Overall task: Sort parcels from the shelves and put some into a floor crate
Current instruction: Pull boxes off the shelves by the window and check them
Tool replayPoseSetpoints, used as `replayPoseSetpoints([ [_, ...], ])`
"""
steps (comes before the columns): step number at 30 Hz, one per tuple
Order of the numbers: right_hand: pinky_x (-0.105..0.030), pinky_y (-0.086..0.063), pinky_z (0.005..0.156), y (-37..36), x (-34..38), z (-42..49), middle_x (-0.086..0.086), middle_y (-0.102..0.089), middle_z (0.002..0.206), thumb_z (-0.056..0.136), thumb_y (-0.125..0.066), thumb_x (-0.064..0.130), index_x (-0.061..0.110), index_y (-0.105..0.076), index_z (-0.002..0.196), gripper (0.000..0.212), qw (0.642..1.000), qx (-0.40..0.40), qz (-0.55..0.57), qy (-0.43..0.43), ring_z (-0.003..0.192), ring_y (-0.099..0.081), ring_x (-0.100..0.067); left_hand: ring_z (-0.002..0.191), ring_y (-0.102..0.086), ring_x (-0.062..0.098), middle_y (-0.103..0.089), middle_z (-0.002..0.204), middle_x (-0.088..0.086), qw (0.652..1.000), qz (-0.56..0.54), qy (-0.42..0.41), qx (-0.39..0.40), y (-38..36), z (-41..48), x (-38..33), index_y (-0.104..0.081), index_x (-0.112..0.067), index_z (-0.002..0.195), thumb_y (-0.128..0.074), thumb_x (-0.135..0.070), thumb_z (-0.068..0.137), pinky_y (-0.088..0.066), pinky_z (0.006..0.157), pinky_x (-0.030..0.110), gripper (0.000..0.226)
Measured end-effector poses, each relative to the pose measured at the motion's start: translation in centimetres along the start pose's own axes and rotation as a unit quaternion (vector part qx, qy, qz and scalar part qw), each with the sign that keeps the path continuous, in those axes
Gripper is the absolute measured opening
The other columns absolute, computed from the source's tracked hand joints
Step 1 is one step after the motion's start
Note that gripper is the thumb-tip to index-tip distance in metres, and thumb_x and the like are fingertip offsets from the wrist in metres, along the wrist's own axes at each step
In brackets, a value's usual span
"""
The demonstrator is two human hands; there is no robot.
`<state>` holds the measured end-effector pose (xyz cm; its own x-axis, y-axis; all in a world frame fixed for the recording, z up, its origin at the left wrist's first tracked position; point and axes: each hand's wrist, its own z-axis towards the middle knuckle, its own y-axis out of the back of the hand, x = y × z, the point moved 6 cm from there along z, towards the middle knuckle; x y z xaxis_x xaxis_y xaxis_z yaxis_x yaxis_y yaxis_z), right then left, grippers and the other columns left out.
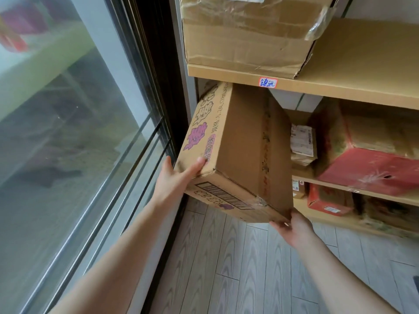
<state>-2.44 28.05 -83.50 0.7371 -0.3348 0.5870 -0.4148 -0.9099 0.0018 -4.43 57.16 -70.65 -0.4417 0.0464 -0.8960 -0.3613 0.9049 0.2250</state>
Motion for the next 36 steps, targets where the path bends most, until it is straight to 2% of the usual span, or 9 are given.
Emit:
replayPoseSetpoints([
  [3, -0.040, -0.042, 0.090, -0.1, 2.7, -2.0, -0.015, -0.053, 0.122, 0.099, -0.035, 0.017, 0.004, -0.048, 0.129, 0.035, 0.967, -0.092, -0.208, 0.116, 0.113, -0.051, -0.036, 0.072, -0.061, 0.009, -0.067, 0.095, 0.005, 0.999, -0.017, 0.047, -0.014, -0.1, 1.0, 0.4, -0.055, 0.003, 0.118, -0.067, -0.048, 0.077, -0.045, 0.049, 0.013, 0.066],
  [6, -0.035, -0.036, 0.098, -4.1, 5.5, -5.6, -0.009, -0.049, 0.137, 0.098, -0.038, 0.034, 0.019, -0.043, 0.137, 0.042, 0.934, 0.008, -0.261, 0.242, 0.124, -0.046, -0.030, 0.080, -0.066, 0.014, -0.071, 0.100, 0.009, 0.998, -0.026, 0.063, -0.006, -0.7, 1.3, 1.3, -0.063, -0.002, 0.105, -0.066, -0.052, 0.076, -0.045, 0.056, 0.018, 0.058],
  [10, -0.044, -0.026, 0.112, -8.4, 6.5, -9.4, 0.001, -0.032, 0.150, 0.086, -0.038, 0.065, 0.037, -0.030, 0.142, 0.063, 0.926, 0.105, -0.263, 0.252, 0.136, -0.032, -0.025, 0.055, -0.061, 0.000, -0.067, 0.082, 0.002, 0.996, -0.066, 0.052, -0.001, -1.3, 0.0, 1.2, -0.061, -0.006, 0.092, -0.064, -0.046, 0.080, -0.044, 0.042, 0.013, 0.042],
  [12, -0.050, -0.025, 0.113, -9.1, 6.3, -10.5, 0.002, -0.027, 0.152, 0.076, -0.037, 0.078, 0.040, -0.027, 0.143, 0.078, 0.913, 0.117, -0.285, 0.266, 0.138, -0.029, -0.026, 0.060, -0.063, 0.006, -0.067, 0.077, 0.001, 0.996, -0.077, 0.046, -0.022, -0.6, -0.7, 0.5, -0.061, -0.006, 0.089, -0.066, -0.044, 0.079, -0.052, 0.050, 0.019, 0.040],
  [15, -0.042, -0.026, 0.113, -9.1, 5.4, -11.4, 0.002, -0.032, 0.150, 0.081, -0.042, 0.069, 0.033, -0.025, 0.145, 0.075, 0.914, 0.152, -0.262, 0.271, 0.136, -0.033, -0.023, 0.062, -0.064, 0.011, -0.066, 0.076, 0.004, 0.997, -0.064, 0.011, -0.043, 0.8, -2.1, -1.2, -0.055, -0.011, 0.076, -0.068, -0.038, 0.080, -0.054, 0.059, 0.027, 0.030],
  [18, -0.035, -0.033, 0.108, -8.5, 4.5, -11.8, 0.002, -0.042, 0.143, 0.088, -0.045, 0.055, 0.027, -0.034, 0.143, 0.063, 0.931, 0.196, -0.203, 0.233, 0.127, -0.044, -0.018, 0.075, -0.064, 0.016, -0.065, 0.086, 0.005, 0.998, -0.018, -0.012, -0.064, 1.6, -3.2, -1.8, -0.051, -0.011, 0.084, -0.071, -0.040, 0.076, -0.055, 0.071, 0.035, 0.036],
  [24, -0.026, -0.048, 0.072, -6.9, 4.8, -13.1, 0.008, -0.069, 0.100, 0.083, -0.046, 0.062, 0.029, -0.064, 0.105, 0.043, 0.947, 0.231, -0.157, 0.160, 0.086, -0.062, -0.004, 0.084, -0.064, 0.019, -0.066, 0.091, 0.002, 0.991, 0.096, -0.047, -0.082, 0.2, -4.4, -0.8, -0.052, -0.015, 0.089, -0.075, -0.059, 0.061, -0.055, 0.073, 0.039, 0.057],
  [31, -0.036, -0.040, 0.099, -3.5, 5.1, -12.9, 0.011, -0.058, 0.093, 0.079, -0.065, 0.048, 0.030, -0.050, 0.086, 0.024, 0.959, 0.151, -0.171, 0.167, 0.097, -0.055, -0.015, 0.084, -0.062, 0.014, -0.066, 0.089, -0.003, 0.974, 0.156, -0.139, -0.087, -2.4, -6.8, -2.8, -0.066, -0.017, 0.095, -0.058, -0.052, 0.083, -0.053, 0.075, 0.033, 0.038],
  [36, -0.031, -0.031, 0.091, -0.2, 4.6, -11.8, 0.019, -0.057, 0.085, 0.086, -0.058, 0.043, 0.040, -0.053, 0.084, 0.006, 0.963, 0.178, -0.133, 0.150, 0.078, -0.050, 0.002, 0.047, -0.046, 0.008, -0.050, 0.050, -0.009, 0.965, 0.129, -0.198, -0.114, -3.5, -7.7, -1.9, -0.055, -0.015, 0.058, -0.052, -0.031, 0.092, -0.032, 0.048, 0.018, 0.038],
])
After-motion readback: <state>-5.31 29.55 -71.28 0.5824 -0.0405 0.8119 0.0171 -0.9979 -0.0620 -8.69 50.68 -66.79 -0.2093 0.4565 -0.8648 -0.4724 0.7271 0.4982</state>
